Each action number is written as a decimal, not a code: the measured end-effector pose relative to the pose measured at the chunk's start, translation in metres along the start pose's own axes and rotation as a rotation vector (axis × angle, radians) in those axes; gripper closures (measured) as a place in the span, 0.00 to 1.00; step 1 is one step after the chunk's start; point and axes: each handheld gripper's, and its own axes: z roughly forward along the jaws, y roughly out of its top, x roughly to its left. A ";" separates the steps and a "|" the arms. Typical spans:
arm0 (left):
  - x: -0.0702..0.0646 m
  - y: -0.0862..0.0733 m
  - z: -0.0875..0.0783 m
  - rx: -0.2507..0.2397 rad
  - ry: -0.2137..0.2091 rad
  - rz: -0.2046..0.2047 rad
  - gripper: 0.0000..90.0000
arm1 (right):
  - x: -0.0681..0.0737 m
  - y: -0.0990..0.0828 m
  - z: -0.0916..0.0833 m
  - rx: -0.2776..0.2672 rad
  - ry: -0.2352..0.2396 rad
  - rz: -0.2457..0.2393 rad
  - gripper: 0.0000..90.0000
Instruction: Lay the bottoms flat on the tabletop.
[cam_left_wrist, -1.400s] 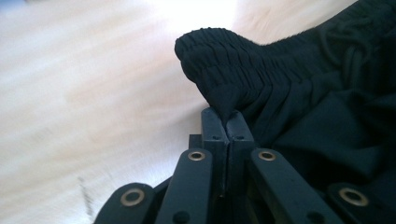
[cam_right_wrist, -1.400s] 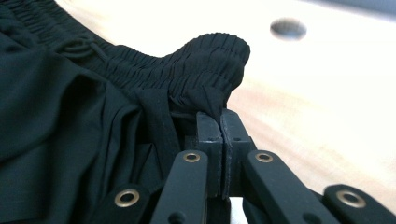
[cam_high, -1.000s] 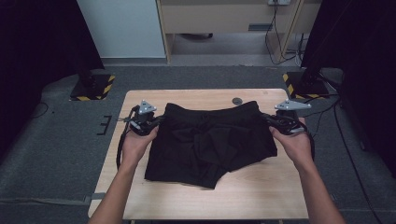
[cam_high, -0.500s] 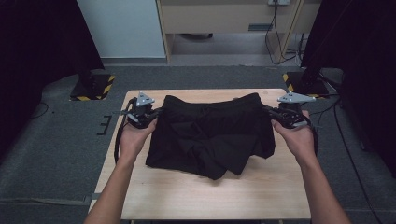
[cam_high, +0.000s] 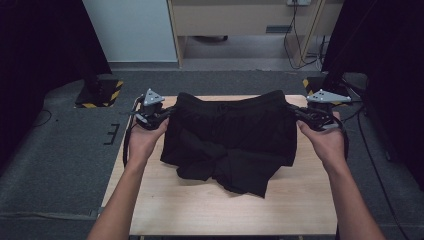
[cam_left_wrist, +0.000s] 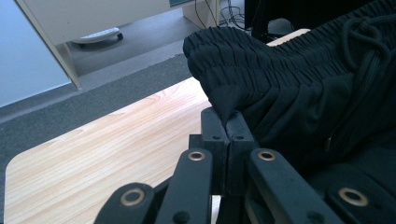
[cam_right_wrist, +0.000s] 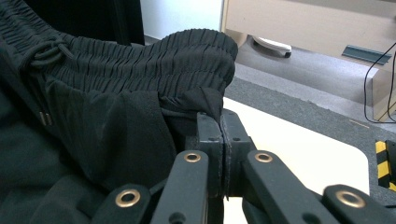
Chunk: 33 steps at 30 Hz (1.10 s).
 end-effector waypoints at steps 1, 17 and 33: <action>0.001 0.001 -0.001 0.000 -0.002 -0.003 0.99 | 0.000 0.000 0.000 -0.002 0.003 0.003 0.99; 0.008 0.002 -0.003 0.000 -0.011 -0.009 0.99 | -0.003 -0.001 0.008 -0.012 0.014 0.010 0.99; 0.027 0.011 0.029 0.025 -0.029 -0.060 0.99 | -0.024 -0.002 0.037 -0.027 0.053 0.059 0.99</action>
